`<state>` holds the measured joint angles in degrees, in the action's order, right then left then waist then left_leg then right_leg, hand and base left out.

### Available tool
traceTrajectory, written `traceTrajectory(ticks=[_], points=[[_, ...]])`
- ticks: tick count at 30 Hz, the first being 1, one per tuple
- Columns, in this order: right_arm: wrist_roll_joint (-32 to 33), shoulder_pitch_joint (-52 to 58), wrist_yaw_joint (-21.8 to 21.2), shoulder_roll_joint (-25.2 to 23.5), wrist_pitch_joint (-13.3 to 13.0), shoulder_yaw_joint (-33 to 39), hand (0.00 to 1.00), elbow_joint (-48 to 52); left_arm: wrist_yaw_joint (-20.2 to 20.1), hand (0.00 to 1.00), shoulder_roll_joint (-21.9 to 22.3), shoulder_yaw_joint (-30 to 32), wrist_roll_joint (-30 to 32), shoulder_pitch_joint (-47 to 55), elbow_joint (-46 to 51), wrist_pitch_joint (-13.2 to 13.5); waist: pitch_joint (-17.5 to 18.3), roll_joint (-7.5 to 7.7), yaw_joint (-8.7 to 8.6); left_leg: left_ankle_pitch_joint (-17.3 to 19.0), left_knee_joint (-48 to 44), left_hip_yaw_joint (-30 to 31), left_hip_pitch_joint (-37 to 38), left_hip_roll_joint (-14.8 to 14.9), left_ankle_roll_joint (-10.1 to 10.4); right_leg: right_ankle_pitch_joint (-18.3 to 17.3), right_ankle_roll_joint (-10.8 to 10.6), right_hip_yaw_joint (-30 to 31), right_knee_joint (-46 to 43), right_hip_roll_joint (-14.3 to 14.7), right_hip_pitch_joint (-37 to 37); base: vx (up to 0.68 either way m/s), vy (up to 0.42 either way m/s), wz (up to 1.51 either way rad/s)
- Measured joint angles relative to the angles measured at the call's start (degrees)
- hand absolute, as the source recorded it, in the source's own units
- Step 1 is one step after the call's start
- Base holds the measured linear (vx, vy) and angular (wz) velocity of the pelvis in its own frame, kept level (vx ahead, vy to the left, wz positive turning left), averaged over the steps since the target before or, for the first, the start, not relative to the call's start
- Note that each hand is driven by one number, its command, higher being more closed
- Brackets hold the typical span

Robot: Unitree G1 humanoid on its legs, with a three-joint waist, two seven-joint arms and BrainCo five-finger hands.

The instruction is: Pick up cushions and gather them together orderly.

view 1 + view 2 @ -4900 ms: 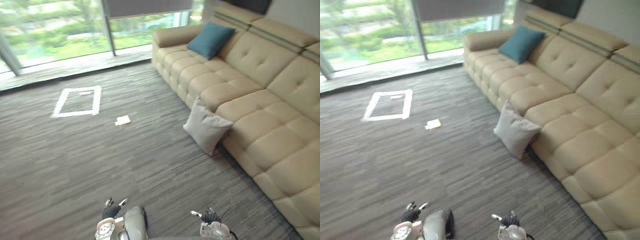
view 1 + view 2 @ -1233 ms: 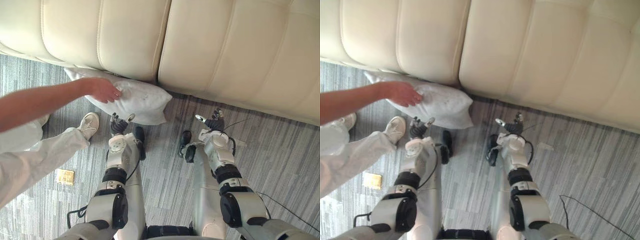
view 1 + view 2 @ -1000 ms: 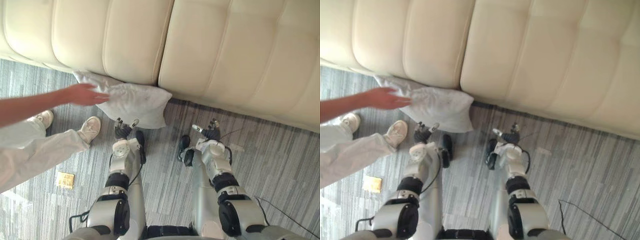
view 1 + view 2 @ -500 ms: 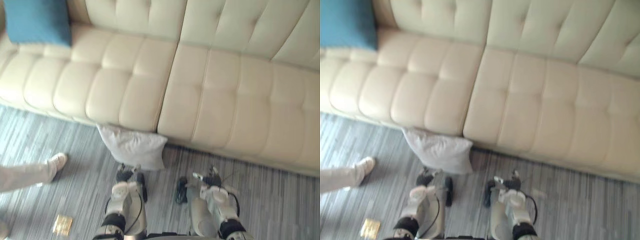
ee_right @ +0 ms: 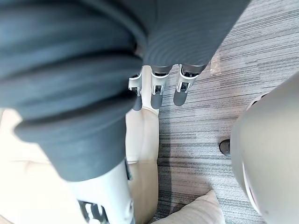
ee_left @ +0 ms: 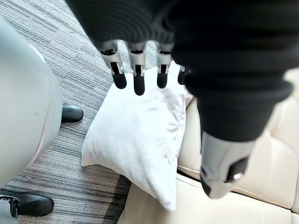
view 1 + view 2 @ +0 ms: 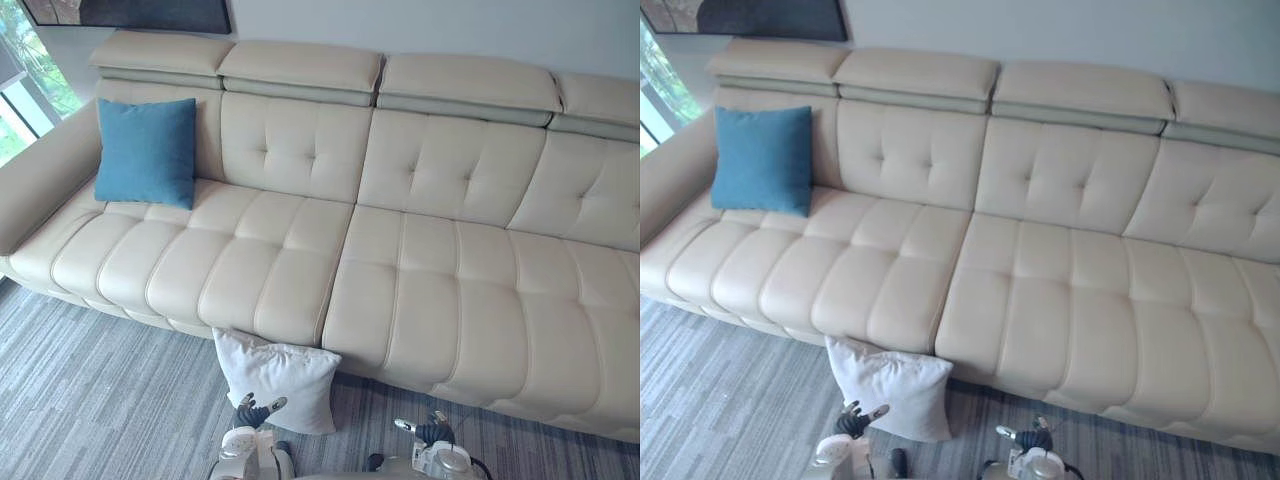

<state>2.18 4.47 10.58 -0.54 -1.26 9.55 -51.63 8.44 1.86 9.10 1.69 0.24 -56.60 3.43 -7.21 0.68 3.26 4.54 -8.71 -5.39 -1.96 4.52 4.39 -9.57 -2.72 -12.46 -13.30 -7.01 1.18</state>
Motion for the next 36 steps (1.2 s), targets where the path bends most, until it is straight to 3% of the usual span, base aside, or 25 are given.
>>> traceTrajectory(ticks=[5, 8, 9, 11, 12, 13, 16, 17, 19, 20, 21, 23, 24, 25, 27, 29, 32, 34, 36], points=[[0.05, -1.14, 0.08, 0.11, -0.13, 0.16, 0.0, -1.01, -0.2, 0.0, 0.01, -0.08, 0.39, -0.7, 0.89, 0.04, -0.33, 0.22, -0.14, 0.09, -5.04, 1.82, -7.59, 0.38, -0.21, 0.02, 0.2, -5.39, -1.37, -1.47, 2.71, -0.08, 0.02, 0.52], [0.11, -2.08, 0.5, -0.25, 0.16, 1.69, 0.0, -0.95, -0.19, 0.0, -0.03, -0.19, 0.36, -1.35, 1.38, 0.06, -1.85, 0.7, -0.19, 1.83, -10.94, -8.79, -9.88, 6.2, -1.39, -0.05, 0.49, -8.21, -3.92, -4.11, 4.01, -0.06, 0.124, 0.54], [0.13, -2.05, 0.72, 0.3, 0.22, 1.71, 0.0, -0.92, -0.14, 0.0, -0.28, -0.67, 0.36, -1.31, 1.37, 0.07, -1.93, 0.83, -0.23, 2.87, -13.89, -10.15, -9.68, 8.22, -1.75, -0.06, -0.13, -8.2, -4.62, -5.69, 3.95, -0.03, 0.177, 0.24], [0.15, -1.7, 0.74, 1.2, 0.25, 1.71, 0.0, -0.94, -0.08, 0.0, -0.46, -1.91, 0.39, -1.12, 1.0, 0.08, -1.98, 0.29, -0.33, 4.0, -13.92, -9.77, -7.69, 10.31, -0.16, 0.42, -2.74, -7.54, -4.64, -7.34, 3.85, -0.04, 0.291, 0.08], [0.15, -1.8, 0.73, 1.4, 0.26, 1.68, 0.0, -0.94, -0.04, 0.0, -0.48, -2.24, 0.46, -1.15, 0.69, 0.07, -1.92, -0.05, -0.32, 4.67, -12.58, -9.18, -7.12, 10.24, 1.06, 0.38, -3.32, -7.17, -4.61, -7.5, 3.96, -0.05, 0.416, 0.02], [0.15, -2.33, 0.59, 0.78, 0.47, 1.51, 0.0, -1.23, 0.1, 0.0, -1.78, -4.13, 0.64, -1.69, 0.24, 0.1, -2.06, 0.96, -0.27, 5.51, -10.95, -9.19, -6.54, 7.11, 2.87, 2.3, -5.38, -5.29, -2.92, -9.35, 4.13, -0.03, 0.351, 0.08], [0.03, -2.42, 0.44, -0.53, 0.58, 1.48, 0.0, -2.61, 0.05, 0.0, -5.23, -7.72, 2.26, -1.7, -0.24, 0.05, -1.5, 3.23, -0.36, 5.79, -11.05, -9.3, -7.92, 2.77, 1.01, 5.73, -6.54, -4.62, 1.79, -12.18, 3.74, 0.0, 0.317, 0.08], [0.0, -2.89, 0.46, -0.28, 0.66, 1.78, 0.0, -3.34, -0.01, 0.0, -5.99, -8.58, 2.86, -1.76, -0.25, 0.07, -1.58, 3.73, -0.36, 7.12, -12.45, -9.69, -8.61, 1.47, -0.12, 6.09, -6.26, -4.19, 1.46, -13.53, 3.82, 0.0, 0.335, 0.02], [-0.05, -3.38, 0.47, 0.33, 0.99, 1.75, 0.0, -3.34, 0.0, 0.0, -6.01, -8.64, 3.96, -1.73, -0.55, 0.04, -2.31, 2.7, -0.49, 9.42, -14.3, -10.81, -8.46, 0.92, -0.96, 7.21, -3.7, -2.64, -1.12, -14.75, 4.97, 0.0, 0.255, -0.24], [-0.1, -3.94, 0.42, 0.72, 1.16, 1.27, 0.0, -3.08, 0.07, 0.0, -5.97, -8.67, 4.02, -1.66, -0.74, 0.05, -2.91, 1.65, -0.29, 10.13, -14.2, -12.55, -7.7, 1.12, -1.5, 8.46, 0.88, -1.54, -5.28, -14.97, 7.65, -0.03, 0.227, -0.53], [-0.09, -4.69, 0.47, 0.73, 1.17, 1.07, 0.0, -3.1, 0.18, 0.0, -6.1, -8.64, 3.93, -1.4, -0.78, 0.01, -3.11, 1.26, -0.48, 10.47, -14.01, -13.24, -6.96, 1.27, -1.83, 9.05, 2.31, -1.16, -7.82, -14.96, 9.08, 0.01, 0.212, -0.61], [-0.09, -5.08, 0.5, 0.28, 1.06, 0.83, 0.0, -3.02, 0.27, 0.0, -6.22, -8.28, 3.69, -1.11, -0.66, -0.07, -3.74, 0.72, -0.68, 11.16, -12.74, -14.48, -4.62, 1.71, -2.61, 5.88, 1.8, -0.13, -15.15, -12.68, 11.63, 0.09, 0.09, -0.38], [-0.03, -5.16, 0.48, -0.02, 0.83, 0.57, 0.0, -3.2, 0.18, 0.0, -6.21, -8.24, 3.72, -1.1, -0.89, -0.12, -3.96, 1.01, -0.81, 11.08, -11.0, -14.55, -2.59, 2.04, -2.6, 2.15, 0.13, 1.26, -18.1, -7.96, 11.83, 0.16, -0.005, -0.31], [-0.03, -5.18, 0.49, -0.2, 0.72, -0.07, 0.0, -3.46, 0.19, 0.0, -6.25, -8.18, 3.72, -1.17, -0.98, -0.09, -4.03, 1.48, -0.99, 10.28, -9.2, -14.93, -1.04, 2.02, -2.73, -0.36, 0.33, 0.55, -18.18, -4.15, 11.61, 0.17, -0.038, -0.26], [0.01, -5.58, 0.57, -0.69, 0.47, -0.24, 0.0, -3.83, 0.11, 0.0, -6.16, -7.73, 3.73, -1.72, -1.44, -0.09, -3.94, 2.66, -1.04, 9.11, -7.56, -15.94, 0.13, 1.22, -1.27, -2.31, 2.35, -1.75, -12.24, -0.25, 11.37, 0.19, -0.065, -0.29], [0.02, -5.78, 0.56, -0.4, 0.25, 0.72, 0.0, -4.31, -0.08, 0.0, -5.11, -6.94, 3.81, -2.54, -2.22, -0.22, -4.13, 1.74, -1.68, 8.5, -6.49, -13.64, 0.05, 1.17, -1.03, -1.76, 3.88, -2.7, -8.81, 0.79, 9.52, 0.25, -0.032, -0.3], [0.1, -5.47, 0.56, -0.39, 0.09, 2.36, 0.0, -3.65, -0.56, 0.0, -2.51, -5.76, 3.8, -2.93, -2.23, -0.22, -4.52, 0.73, -3.06, 8.11, -5.59, -11.36, 2.05, 1.63, -0.56, -1.82, 3.84, -3.87, -6.99, 1.42, 6.43, 0.22, -0.024, 0.12], [0.24, -4.28, 0.62, -0.68, -0.01, 3.47, 0.0, -3.11, -1.08, 0.0, -1.44, -5.5, 3.78, -2.92, -1.12, -0.17, -4.76, 1.07, -3.03, 8.12, -15.96, -11.4, -0.63, 3.38, -0.5, -1.83, 3.84, -5.36, -4.73, 1.46, 2.39, 0.23, -0.03, 0.38], [0.39, -3.87, 0.69, -0.37, -0.07, 3.05, 0.0, -2.99, -1.09, 0.0, -0.32, -3.83, 3.79, -2.72, 1.55, -0.02, -5.22, 0.68, -2.11, 8.06, -34.71, -11.09, -8.34, 7.67, -0.61, -1.92, 3.94, -4.96, -2.53, 1.92, -1.55, 0.19, 0.058, -0.09]])
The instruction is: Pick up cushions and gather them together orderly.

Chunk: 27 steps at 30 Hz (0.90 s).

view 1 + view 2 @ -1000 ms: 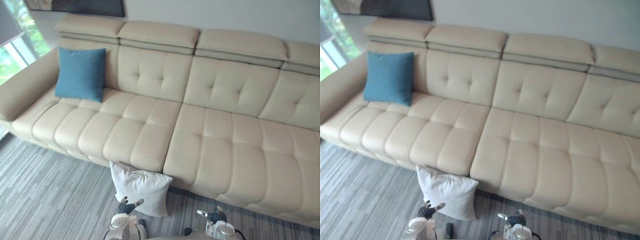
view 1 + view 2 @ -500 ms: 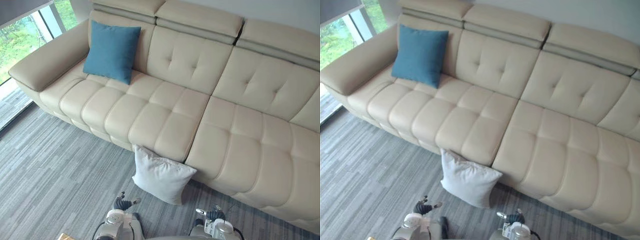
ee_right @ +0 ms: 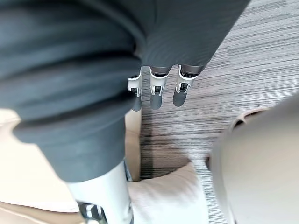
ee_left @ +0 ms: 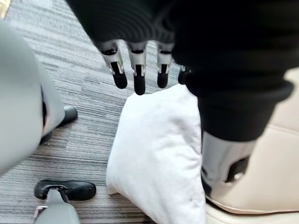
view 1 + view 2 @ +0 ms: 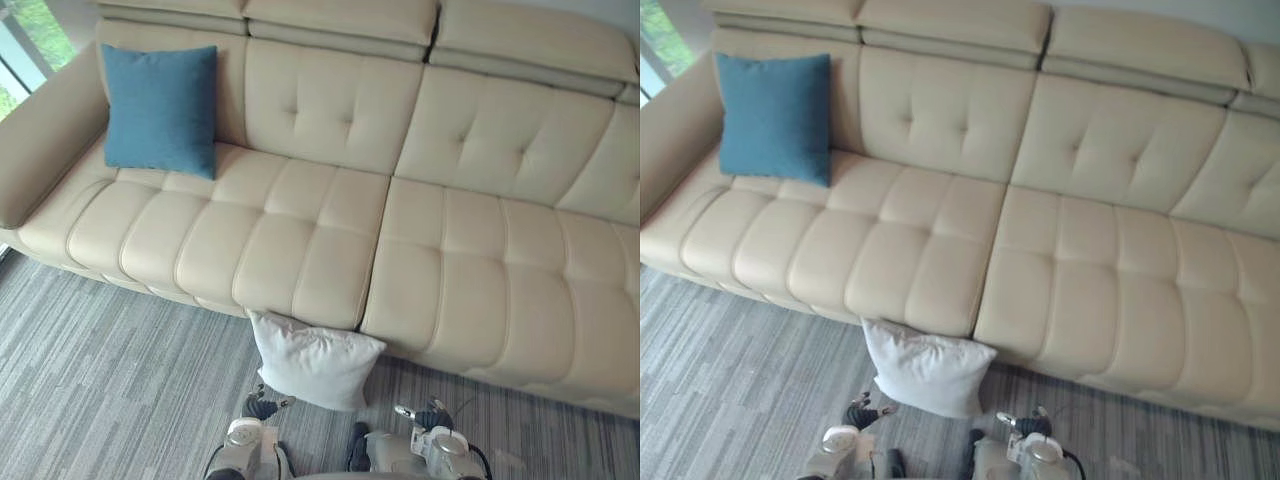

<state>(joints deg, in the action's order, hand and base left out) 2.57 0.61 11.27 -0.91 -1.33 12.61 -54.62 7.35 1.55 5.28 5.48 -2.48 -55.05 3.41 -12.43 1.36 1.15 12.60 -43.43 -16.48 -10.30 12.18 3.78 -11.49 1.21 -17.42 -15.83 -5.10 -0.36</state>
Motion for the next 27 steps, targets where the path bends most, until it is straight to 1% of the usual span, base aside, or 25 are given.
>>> traceTrajectory(ticks=[1, 2, 3, 4, 5, 6, 7, 8, 10, 12, 14, 18, 21, 23, 24, 27], points=[[0.38, -0.19, 0.05, -0.04, -0.08, -0.1, 0.0, 0.11, 0.02, 0.0, 0.14, 0.33, 0.0, 0.05, 0.7, 0.08, -0.22, -0.27, 0.83, 2.16, -3.66, 0.4, -2.76, 0.99, -0.13, -0.04, 0.06, 1.2, 0.05, 0.0, -0.73, 0.16, 0.133, -0.47], [0.89, -0.4, 0.06, -0.19, -0.09, -0.1, 0.0, 0.19, 0.03, 0.0, 0.15, 0.42, 0.0, 0.02, 1.1, 0.07, -0.27, -0.55, 1.07, 2.89, -3.48, 0.9, -4.33, 1.15, 0.23, -0.04, 0.05, 2.11, -0.05, -0.13, -1.01, 0.14, 0.164, -0.64], [0.99, -0.52, 0.04, -0.5, -0.09, -0.16, 0.0, 0.3, 0.1, 0.0, 0.19, 0.41, -0.05, 0.1, 1.56, 0.05, -0.33, -1.02, 1.15, 2.93, 0.42, 2.11, -5.84, 1.2, 0.33, -0.15, -0.16, 3.04, -0.25, -0.29, -1.19, 0.13, 0.193, -0.7], [1.12, -0.36, 0.06, -0.68, 0.05, -0.39, 0.0, 1.14, 0.15, 0.0, 0.22, 0.41, -0.06, 0.23, 1.63, 0.05, -0.51, -1.5, 1.35, 1.23, 7.03, 3.63, -5.7, 1.06, -0.67, -0.71, -1.1, 4.24, -1.04, -0.32, -1.26, 0.16, 0.27, -0.69], [1.34, 0.09, 0.1, -0.66, 0.09, -0.59, 0.0, 2.59, 0.16, 0.0, 0.46, 0.4, -0.07, 0.41, 1.55, 0.03, -0.12, -2.39, 1.4, -4.53, 13.38, 5.62, -5.52, 0.47, -0.69, -1.92, -3.05, 4.78, -1.87, 0.07, -1.06, 0.12, 0.25, -0.59], [1.37, 0.19, 0.18, -0.72, 0.18, -0.59, 0.0, 3.39, 0.15, 0.0, 0.64, 0.24, -0.07, 0.22, 1.28, 0.0, 0.21, -2.15, 1.62, -2.95, 15.37, 8.83, -4.54, -1.08, 2.48, -3.82, -5.14, 6.49, -2.93, -0.39, 0.37, 0.09, 0.226, -0.27], [1.49, 0.56, 0.21, -1.13, 0.28, -0.71, 0.0, 3.73, 0.18, 0.0, 0.37, 0.23, -0.08, -0.25, 1.3, -0.05, 0.08, -0.94, 1.28, -3.11, 16.32, 9.03, -4.53, -2.34, 2.37, -3.84, -5.15, 7.02, -3.01, -1.44, 0.98, 0.05, 0.156, -0.05], [1.5, 0.62, 0.21, -1.58, 0.4, -1.29, 0.0, 3.82, 0.2, 0.0, 0.16, -0.06, -0.08, -0.33, 1.6, 0.02, 0.09, 0.25, 1.34, -3.15, 17.32, 9.21, -4.62, -3.91, 2.31, -3.76, -5.32, 7.36, -2.61, -2.64, 1.42, 0.07, 0.163, 0.14], [1.5, 0.93, 0.28, -2.0, 0.53, -1.69, 0.0, 3.75, 0.19, 0.0, -0.06, -0.19, -0.07, -0.09, 1.62, 0.01, 0.3, 0.61, 1.59, -3.11, 17.31, 8.99, -4.58, -4.91, 2.26, -3.46, -5.58, 7.63, -1.73, -3.55, 0.93, 0.06, 0.148, 0.07], [1.45, 0.17, 0.25, -2.34, 0.46, -1.91, 0.0, 3.77, 0.22, 0.0, -0.59, -0.16, -0.05, 0.09, 1.52, 0.0, 0.34, 0.6, 1.97, -3.2, 18.44, 8.16, -3.57, -5.4, 2.0, -3.23, -6.0, 8.83, -1.17, -3.96, 0.78, 0.01, 0.085, -0.14], [1.45, 0.33, 0.26, -2.58, 0.4, -1.9, 0.0, 3.69, 0.21, 0.0, -0.73, -0.17, -0.04, 0.52, 1.39, -0.01, 0.59, 0.43, 1.95, -3.7, 20.06, 7.62, -2.26, -5.72, 1.35, -2.87, -6.61, 9.22, -0.23, -3.99, 0.27, -0.02, 0.006, -0.2], [1.4, 1.68, 0.57, -2.49, 0.38, -1.73, 0.0, 3.59, 0.24, 0.0, -0.66, -0.12, -0.05, 0.9, 0.56, -0.01, 1.4, 0.56, 1.95, -5.7, 24.35, 6.68, 0.48, -5.82, 1.85, -2.69, -6.64, 9.88, 0.22, -3.96, -0.03, -0.02, -0.049, -0.13], [1.41, 2.04, 0.72, -2.19, 0.35, -1.46, 0.0, 2.46, 0.33, 0.0, -0.49, 0.13, -0.15, 1.1, -0.42, -0.03, 2.75, 0.45, 1.9, -6.98, 26.76, 6.57, 1.6, -5.79, 2.02, -1.63, -6.49, 9.8, 1.46, -3.62, -0.61, -0.01, -0.049, -0.04], [1.44, 2.04, 0.82, -1.37, 0.34, -1.46, 0.0, 1.66, 0.4, 0.0, -0.29, 0.43, -0.66, 1.25, -0.59, -0.02, 3.09, 0.48, 1.98, -7.32, 27.62, 6.64, 2.66, -5.85, 1.96, -0.84, -6.58, 9.58, 2.61, -3.45, -1.92, 0.0, 0.0, 0.0], [1.47, 2.16, 0.94, -1.34, 0.33, -1.44, 0.0, 1.5, 1.1, 0.0, -0.29, 0.47, -1.49, 1.47, -0.63, 0.01, 3.64, 0.56, 2.01, -7.33, 27.65, 6.62, 2.54, -5.9, 1.95, -0.67, -6.59, 9.58, 2.93, -3.47, -1.92, 0.0, 0.0, 0.0], [1.95, 2.17, 1.07, -1.31, 0.32, -1.3, 0.0, 1.37, 2.22, 0.0, -0.38, 1.55, -3.46, 1.39, -0.61, 0.03, 3.64, 0.8, 2.12, -7.35, 27.18, 6.61, 2.13, -5.88, 1.85, -0.38, -6.57, 9.64, 2.81, -3.49, -1.73, -0.03, 0.013, 0.01]])
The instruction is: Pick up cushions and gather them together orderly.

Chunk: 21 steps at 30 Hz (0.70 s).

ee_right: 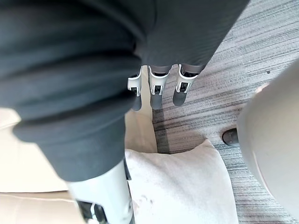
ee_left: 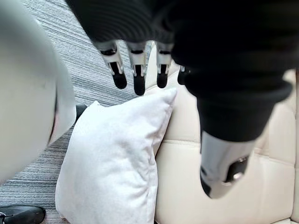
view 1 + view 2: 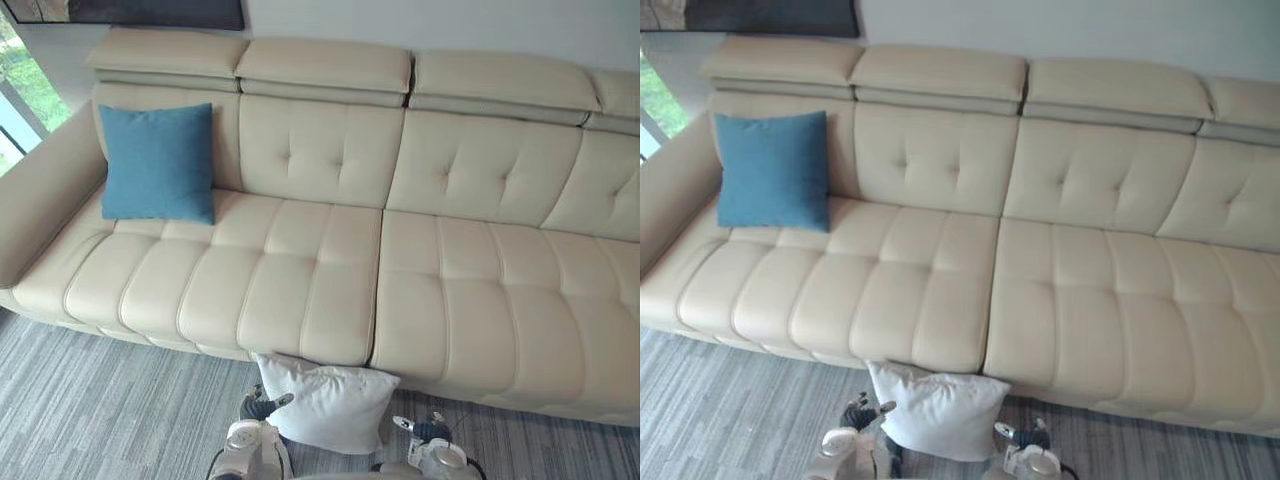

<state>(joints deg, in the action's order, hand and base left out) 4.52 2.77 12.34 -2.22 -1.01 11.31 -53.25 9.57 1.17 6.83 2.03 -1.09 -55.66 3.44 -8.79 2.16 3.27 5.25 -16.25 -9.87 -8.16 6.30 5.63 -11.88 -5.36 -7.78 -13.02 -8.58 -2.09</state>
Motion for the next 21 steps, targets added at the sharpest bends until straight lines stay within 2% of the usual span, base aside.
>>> traceTrajectory(ticks=[3, 5, 8, 10, 17, 19, 21], points=[[0.21, -1.82, 0.19, 0.36, -0.26, 0.01, 0.0, 0.13, 0.54, 0.0, -0.44, 1.36, -1.47, -1.83, 1.38, 0.0, -1.93, -0.29, 0.05, 1.32, -5.87, 1.74, -5.47, 1.16, -0.92, -0.88, 0.19, -0.19, -5.58, 0.75, 4.63, -0.12, 0.015, 0.12], [0.75, -4.28, 0.72, 0.96, -0.32, 0.02, 0.0, 0.5, 1.58, 0.0, -1.09, 1.37, -2.73, -3.8, 3.03, 0.04, -4.83, -0.28, 0.26, 2.7, -11.52, 2.74, -11.18, 1.85, -1.09, -3.28, 0.48, 0.05, -12.27, 0.69, 10.67, -0.23, 0.032, 0.08], [2.75, -8.66, 2.1, 1.35, -0.63, -0.02, 0.0, 1.44, 3.13, 0.0, -3.35, 1.52, -5.18, -6.86, 4.96, 0.01, -9.62, 0.53, 0.6, 6.18, -19.35, 2.84, -19.19, 2.44, -0.07, -7.65, 0.17, 2.08, -22.98, -0.07, 20.19, -0.29, 0.046, -0.1], [3.42, -9.62, 2.5, 1.68, -0.69, 0.0, 0.0, 3.25, 4.05, 0.0, -3.91, 2.92, -6.2, -8.2, 7.77, 0.09, -11.14, 0.45, 0.55, 6.59, -22.51, 2.9, -23.64, 2.4, -0.22, -9.03, 0.26, 2.83, -27.39, -0.58, 25.2, -0.23, 0.039, -0.04], [7.49, -20.53, 6.1, 2.52, -1.04, 6.72, 0.0, 5.19, 6.27, 0.0, -7.37, 8.52, -10.12, -21.31, 10.13, 0.88, -16.27, 0.75, 0.19, 5.25, -28.29, 4.11, -41.21, 2.12, -1.18, -8.97, 0.85, 3.95, -36.2, -1.34, 43.45, -0.17, 0.027, 0.01], [9.22, -25.84, 6.97, 2.99, -1.28, 8.92, 0.0, 5.42, 6.56, 0.0, -8.61, 9.68, -11.32, -26.27, 10.18, 1.01, -18.24, 0.86, 0.0, 4.05, -28.78, 3.88, -45.84, 2.09, -1.84, -8.23, 0.82, 4.56, -37.44, -1.36, 48.6, -0.1, 0.021, -0.05], [10.24, -31.04, 7.61, 3.5, -1.39, 10.76, 0.0, 7.31, 6.55, 0.0, -9.99, 9.57, -11.33, -30.86, 11.21, 1.22, -19.83, 0.78, -0.14, 2.29, -28.93, 3.49, -50.66, 2.17, -3.46, -7.27, 0.61, 5.11, -38.05, -1.3, 53.85, -0.06, 0.009, -0.09]])
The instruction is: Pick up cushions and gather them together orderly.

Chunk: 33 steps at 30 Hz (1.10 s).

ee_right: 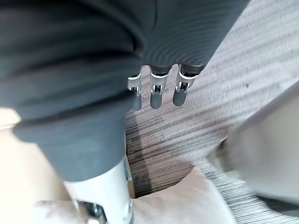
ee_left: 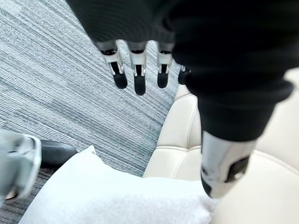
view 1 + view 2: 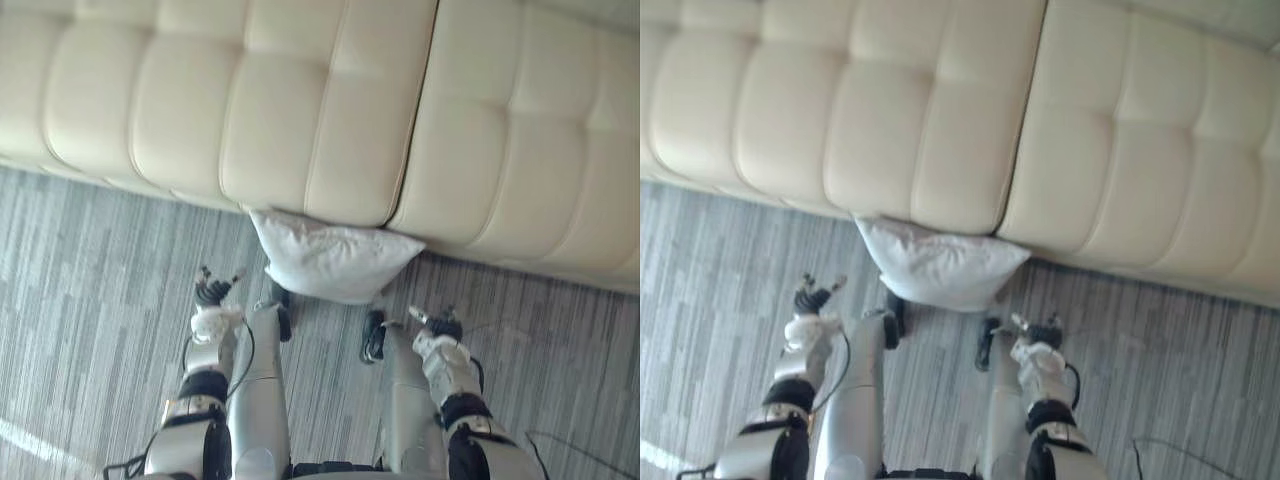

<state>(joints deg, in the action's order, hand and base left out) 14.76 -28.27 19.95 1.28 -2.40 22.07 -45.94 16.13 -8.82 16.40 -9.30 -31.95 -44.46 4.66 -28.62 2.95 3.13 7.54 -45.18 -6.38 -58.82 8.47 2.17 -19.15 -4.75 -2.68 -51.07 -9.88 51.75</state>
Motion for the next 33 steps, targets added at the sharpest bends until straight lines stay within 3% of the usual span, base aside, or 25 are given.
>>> traceTrajectory(ticks=[6, 13, 14, 19, 26, 33], points=[[1.19, -13.16, 1.21, 2.62, -1.1, 0.84, 0.0, 0.38, 0.41, 0.0, -3.0, -2.73, -1.04, -10.2, 1.2, 0.23, -2.62, -0.05, -0.27, -1.74, -1.66, -0.83, -9.39, 0.53, -1.12, 1.59, -0.79, 0.94, -1.74, 0.12, 10.01, 0.0, 0.001, -0.08], [1.68, -20.83, 3.26, 1.65, -2.36, -0.19, 0.0, 2.74, 3.0, 0.0, -1.76, -7.95, -2.0, -16.83, 4.44, 1.96, -3.1, -0.01, -0.46, -1.79, -2.87, -0.77, -13.88, 0.84, -1.06, 1.56, -0.82, 1.13, -3.81, 0.22, 15.09, 0.01, 0.0, -0.02], [2.64, -22.19, 3.8, 0.86, -2.76, -0.52, 1.0, 2.77, 4.11, 1.0, -1.26, -9.5, -2.0, -18.04, 5.38, 2.18, -3.13, -0.05, -0.59, -1.84, -2.55, -0.67, -14.48, 0.84, -0.98, 1.53, -0.83, 1.07, -3.8, 0.26, 15.82, -0.02, -0.007, -0.04], [3.94, -22.41, 5.3, -1.49, -4.01, -4.31, 1.0, 5.25, 8.09, 1.0, 1.0, -11.39, -2.87, -19.6, 7.47, 2.27, -3.33, -0.2, -1.34, -2.57, -1.26, -0.2, -15.02, 0.43, -0.36, 1.53, -0.8, 0.49, -3.77, 0.01, 16.48, -0.01, -0.002, 0.06], [5.05, -18.53, 5.8, -1.15, -4.67, -9.21, 1.0, 8.1, 9.94, 1.0, 1.04, -13.31, -4.38, -18.52, 10.08, 2.28, -3.32, -0.19, -1.63, -3.87, -0.92, 0.61, -14.29, 0.03, -0.06, 1.57, -0.71, 0.07, -4.64, -0.03, 15.97, 0.01, -0.014, 0.08], [5.36, -10.25, 5.29, -1.45, -5.74, -15.28, 1.0, 13.09, 9.96, 1.0, 1.19, -13.95, -4.45, -13.13, 15.03, 3.53, -3.16, -0.08, -2.22, -4.88, 4.56, 0.41, -5.12, 0.12, 0.91, 2.47, 0.61, -0.43, -0.29, 0.55, 7.62, -0.03, -0.033, -0.03]])
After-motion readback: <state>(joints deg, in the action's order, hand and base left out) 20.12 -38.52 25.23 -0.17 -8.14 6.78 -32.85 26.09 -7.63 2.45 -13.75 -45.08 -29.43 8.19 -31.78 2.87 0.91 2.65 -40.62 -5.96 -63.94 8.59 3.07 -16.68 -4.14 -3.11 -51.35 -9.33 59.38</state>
